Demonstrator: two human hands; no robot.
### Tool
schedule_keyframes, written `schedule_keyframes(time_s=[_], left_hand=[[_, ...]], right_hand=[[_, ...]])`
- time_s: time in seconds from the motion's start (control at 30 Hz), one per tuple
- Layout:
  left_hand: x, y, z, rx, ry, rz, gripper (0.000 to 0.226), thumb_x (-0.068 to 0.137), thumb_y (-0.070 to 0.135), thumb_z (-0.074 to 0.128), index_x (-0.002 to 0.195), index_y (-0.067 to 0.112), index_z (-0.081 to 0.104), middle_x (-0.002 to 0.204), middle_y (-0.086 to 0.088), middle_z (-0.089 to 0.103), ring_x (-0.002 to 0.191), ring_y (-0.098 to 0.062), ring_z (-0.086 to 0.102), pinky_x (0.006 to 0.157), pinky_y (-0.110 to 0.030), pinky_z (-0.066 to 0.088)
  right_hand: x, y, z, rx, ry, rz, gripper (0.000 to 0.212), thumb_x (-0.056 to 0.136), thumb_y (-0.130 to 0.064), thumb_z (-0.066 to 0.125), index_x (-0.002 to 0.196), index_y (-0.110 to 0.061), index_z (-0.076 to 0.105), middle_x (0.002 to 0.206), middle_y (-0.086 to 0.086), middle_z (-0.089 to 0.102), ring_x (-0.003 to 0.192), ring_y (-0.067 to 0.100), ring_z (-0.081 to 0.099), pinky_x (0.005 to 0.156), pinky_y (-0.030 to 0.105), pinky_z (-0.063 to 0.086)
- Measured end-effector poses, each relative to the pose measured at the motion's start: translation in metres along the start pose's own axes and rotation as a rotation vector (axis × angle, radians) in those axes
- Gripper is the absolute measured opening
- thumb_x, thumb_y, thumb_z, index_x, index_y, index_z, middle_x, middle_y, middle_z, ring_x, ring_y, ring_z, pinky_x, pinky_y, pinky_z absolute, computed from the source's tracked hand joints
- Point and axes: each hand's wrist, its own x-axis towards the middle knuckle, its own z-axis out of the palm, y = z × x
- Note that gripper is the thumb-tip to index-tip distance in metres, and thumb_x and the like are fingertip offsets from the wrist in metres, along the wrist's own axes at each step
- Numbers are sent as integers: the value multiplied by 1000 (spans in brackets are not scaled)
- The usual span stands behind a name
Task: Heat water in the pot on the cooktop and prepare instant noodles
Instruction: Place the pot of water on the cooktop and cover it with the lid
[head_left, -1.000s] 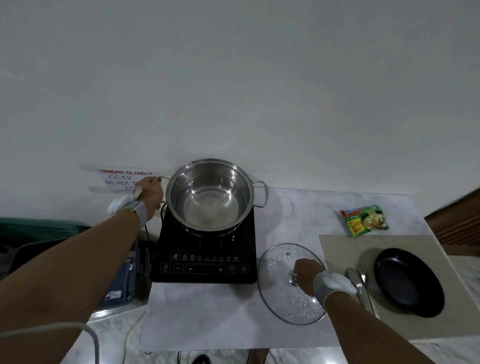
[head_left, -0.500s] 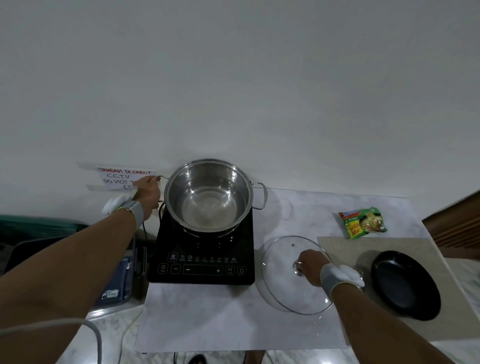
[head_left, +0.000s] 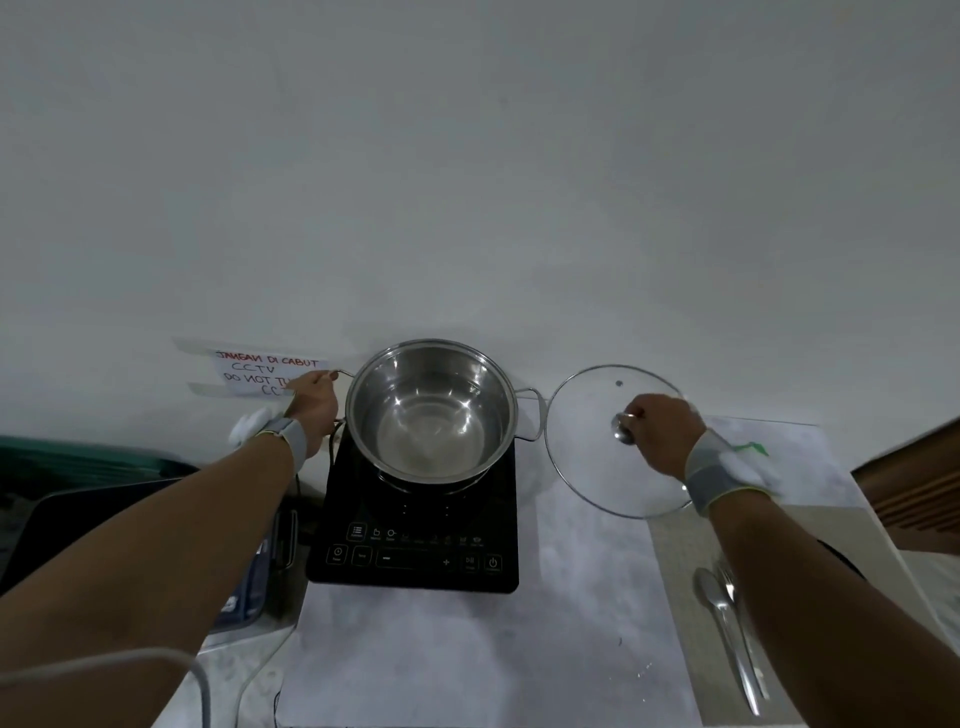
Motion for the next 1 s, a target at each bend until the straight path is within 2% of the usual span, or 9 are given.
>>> schedule_keyframes(time_s=[0.13,0.37,0.5,0.6,0.73,0.83,0.9,0.93,1.0], left_hand=[[0,1,-2,-6,0,-8,37,101,20,33,124,11,61,61,-5,39,48,-19,31,52,-21,27],[-3,5,3,5,30,-10,36,104,20,32,125,10,59,60,-5,38,48,-19,32,50,-21,31],[-6,6,3,3,20,-21,36,104,21,31,127,10,58,59,-6,37,47,-19,32,48,-21,31],[-5,6,2,-7,5,-25,37,104,21,30,128,10,57,62,-6,39,49,-19,33,49,-21,32],[-2,5,0,-16,10,-27,37,104,21,32,127,8,58,61,-7,40,47,-18,32,50,-21,33],[-5,8,0,-37,13,-5,37,104,20,34,127,7,59,80,-23,61,53,-26,46,64,-37,54],[-6,8,0,-52,33,-3,36,103,18,35,126,6,60,107,-31,64,83,-41,63,81,-50,55],[-5,8,0,-62,47,-3,35,102,18,37,124,6,61,116,-31,63,93,-40,63,88,-52,53],[-2,6,-2,-80,60,0,35,102,17,38,124,7,63,113,-28,64,87,-32,60,88,-48,52]], right_hand=[[14,-22,-19,-1,76,-39,13,90,-26,57,95,-22,68,107,7,68,97,31,63,76,29,42],[27,-39,-42,-48,83,-65,17,96,-25,53,96,-14,65,109,9,67,106,31,59,86,35,45],[26,-50,-48,16,115,-89,20,96,-22,50,97,-10,67,105,12,69,103,33,62,80,36,46],[25,-66,-49,67,116,-143,16,96,-24,52,86,-17,63,106,7,69,109,28,61,79,30,41],[30,-95,-41,133,87,-148,16,93,-30,53,81,-23,60,105,8,69,94,28,61,75,28,39],[30,-119,-35,163,70,-155,16,92,-33,54,81,-25,61,99,8,69,83,27,60,72,30,43],[30,-138,-31,176,41,-169,16,92,-32,55,83,-22,64,99,7,70,89,30,64,75,32,48],[29,-147,-30,176,24,-185,17,93,-31,55,85,-21,65,100,4,69,94,30,64,77,32,49],[28,-168,-24,162,-5,-219,18,95,-27,54,88,-17,66,102,1,68,106,27,63,81,31,46]])
